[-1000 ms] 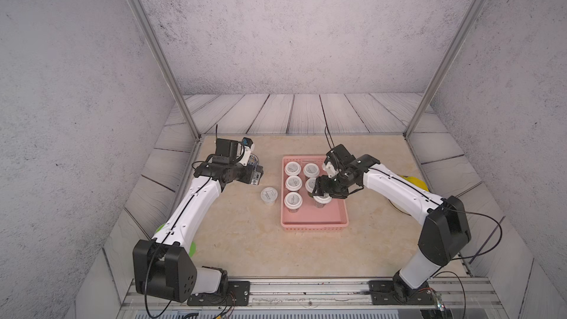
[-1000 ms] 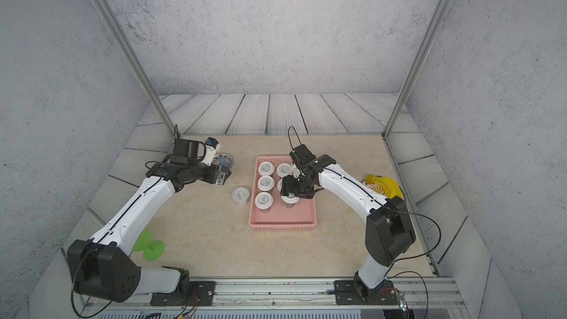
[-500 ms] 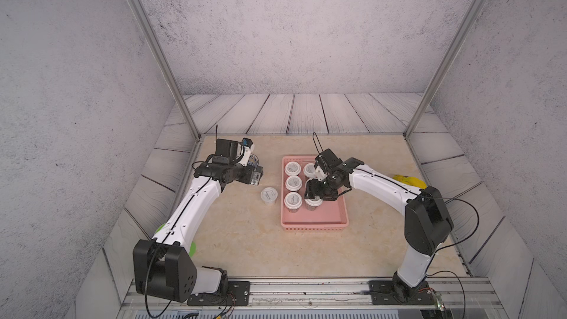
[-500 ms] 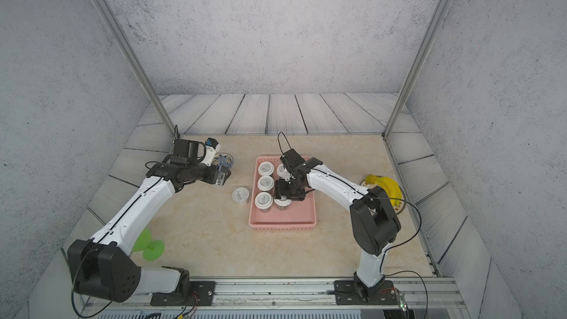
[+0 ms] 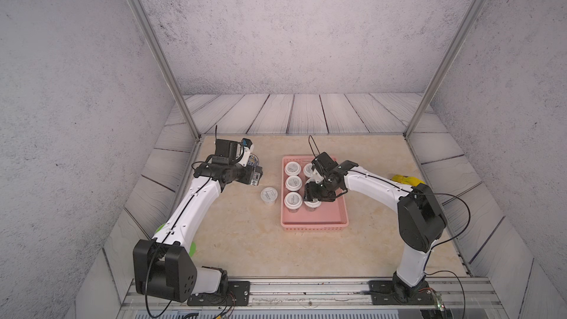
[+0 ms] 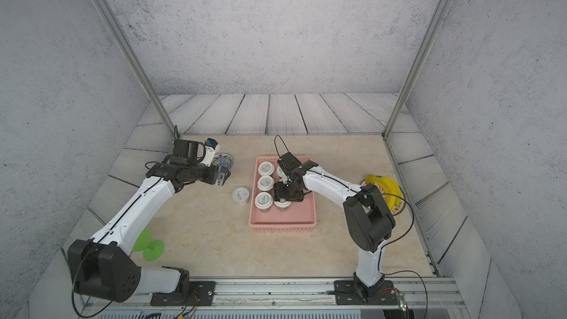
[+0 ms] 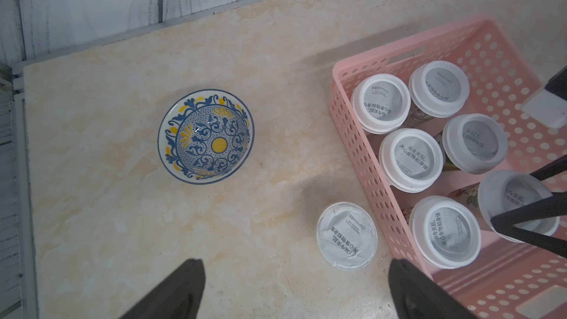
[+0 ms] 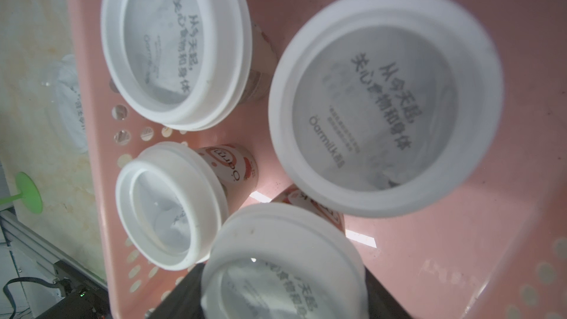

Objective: Put the yogurt in the basket
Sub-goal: Place the yogurt in the basket.

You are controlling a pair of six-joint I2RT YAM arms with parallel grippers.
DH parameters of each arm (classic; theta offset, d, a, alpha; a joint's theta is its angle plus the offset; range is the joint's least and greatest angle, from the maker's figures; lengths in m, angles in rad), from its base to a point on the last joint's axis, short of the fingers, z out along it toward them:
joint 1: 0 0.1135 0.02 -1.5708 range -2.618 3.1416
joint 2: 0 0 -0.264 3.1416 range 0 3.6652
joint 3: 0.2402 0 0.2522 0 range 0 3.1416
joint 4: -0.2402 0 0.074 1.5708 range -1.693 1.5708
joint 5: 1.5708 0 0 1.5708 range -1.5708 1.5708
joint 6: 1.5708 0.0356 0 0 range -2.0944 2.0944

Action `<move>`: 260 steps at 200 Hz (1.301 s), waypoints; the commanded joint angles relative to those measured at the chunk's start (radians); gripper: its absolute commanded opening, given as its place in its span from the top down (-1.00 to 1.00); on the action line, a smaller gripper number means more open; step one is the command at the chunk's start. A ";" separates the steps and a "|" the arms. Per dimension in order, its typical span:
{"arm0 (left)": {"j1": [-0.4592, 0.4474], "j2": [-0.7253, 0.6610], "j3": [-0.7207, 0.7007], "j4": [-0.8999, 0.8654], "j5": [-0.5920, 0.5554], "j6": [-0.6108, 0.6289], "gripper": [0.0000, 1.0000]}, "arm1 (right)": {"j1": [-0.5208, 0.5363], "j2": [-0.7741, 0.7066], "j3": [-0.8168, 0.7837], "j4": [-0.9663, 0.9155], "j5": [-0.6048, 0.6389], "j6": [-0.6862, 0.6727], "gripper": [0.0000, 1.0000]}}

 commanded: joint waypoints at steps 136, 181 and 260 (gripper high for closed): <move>0.014 -0.013 -0.012 0.013 0.015 -0.008 -1.00 | 0.005 0.049 -0.030 0.057 0.028 -0.005 -0.42; 0.016 -0.013 -0.010 0.012 0.015 -0.009 -1.00 | 0.004 0.045 -0.032 0.043 0.029 -0.007 -0.52; 0.015 -0.011 -0.013 0.014 0.016 -0.008 -1.00 | 0.004 -0.002 -0.037 0.021 0.039 -0.006 -0.65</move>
